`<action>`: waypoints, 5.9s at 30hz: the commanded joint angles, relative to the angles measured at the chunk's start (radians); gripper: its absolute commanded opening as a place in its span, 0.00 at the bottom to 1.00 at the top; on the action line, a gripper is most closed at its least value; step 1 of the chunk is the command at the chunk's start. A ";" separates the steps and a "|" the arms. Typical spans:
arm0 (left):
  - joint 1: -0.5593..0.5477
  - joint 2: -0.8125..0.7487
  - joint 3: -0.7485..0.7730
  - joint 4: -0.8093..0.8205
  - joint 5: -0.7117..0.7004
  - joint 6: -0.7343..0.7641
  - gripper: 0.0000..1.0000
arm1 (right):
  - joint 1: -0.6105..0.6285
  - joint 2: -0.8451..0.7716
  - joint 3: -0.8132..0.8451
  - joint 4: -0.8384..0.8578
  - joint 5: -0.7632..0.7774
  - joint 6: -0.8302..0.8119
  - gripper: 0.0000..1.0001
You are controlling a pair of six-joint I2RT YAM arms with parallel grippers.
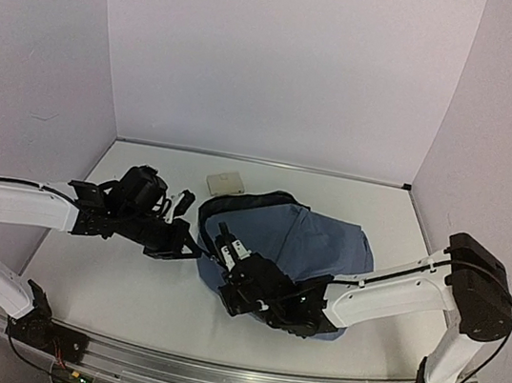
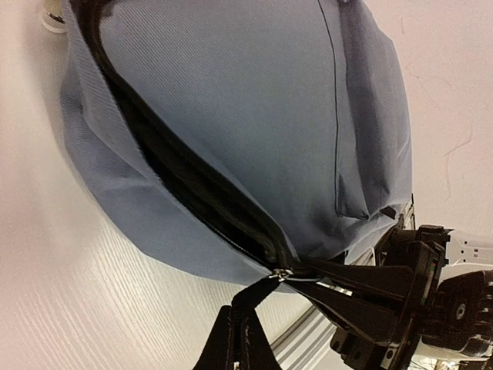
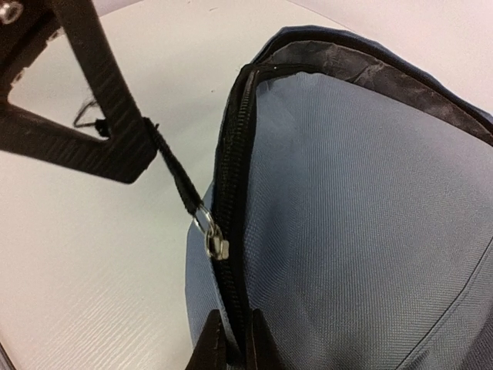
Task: Pack the student bag
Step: Zip the student bag at the center of the board.
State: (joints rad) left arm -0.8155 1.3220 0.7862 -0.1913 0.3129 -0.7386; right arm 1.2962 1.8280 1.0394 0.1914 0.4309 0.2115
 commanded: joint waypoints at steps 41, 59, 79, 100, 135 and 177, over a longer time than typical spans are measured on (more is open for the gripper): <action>0.207 0.177 0.175 0.029 0.483 0.211 0.00 | 0.120 -0.307 -0.065 -0.143 0.017 0.361 0.52; 0.203 0.129 0.137 0.037 0.461 0.207 0.00 | 0.062 0.052 0.217 -0.055 0.059 0.243 0.55; 0.205 0.106 0.180 -0.042 0.307 0.212 0.00 | 0.086 0.076 0.253 -0.066 0.003 0.118 0.00; 0.205 0.135 0.275 -0.116 0.231 0.271 0.00 | 0.259 -0.127 0.125 -0.162 -0.193 0.225 0.00; 0.202 -0.121 0.048 -0.088 0.435 0.240 0.00 | 0.326 -0.226 0.062 -0.263 -0.079 0.431 0.69; 0.081 -0.181 0.020 -0.085 0.263 0.223 0.00 | -0.234 -0.223 0.225 -0.535 0.133 0.430 0.77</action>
State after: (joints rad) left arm -0.7284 1.1731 0.7973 -0.3317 0.5455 -0.5232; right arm 1.0543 1.6487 1.2521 -0.1608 0.3573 0.5791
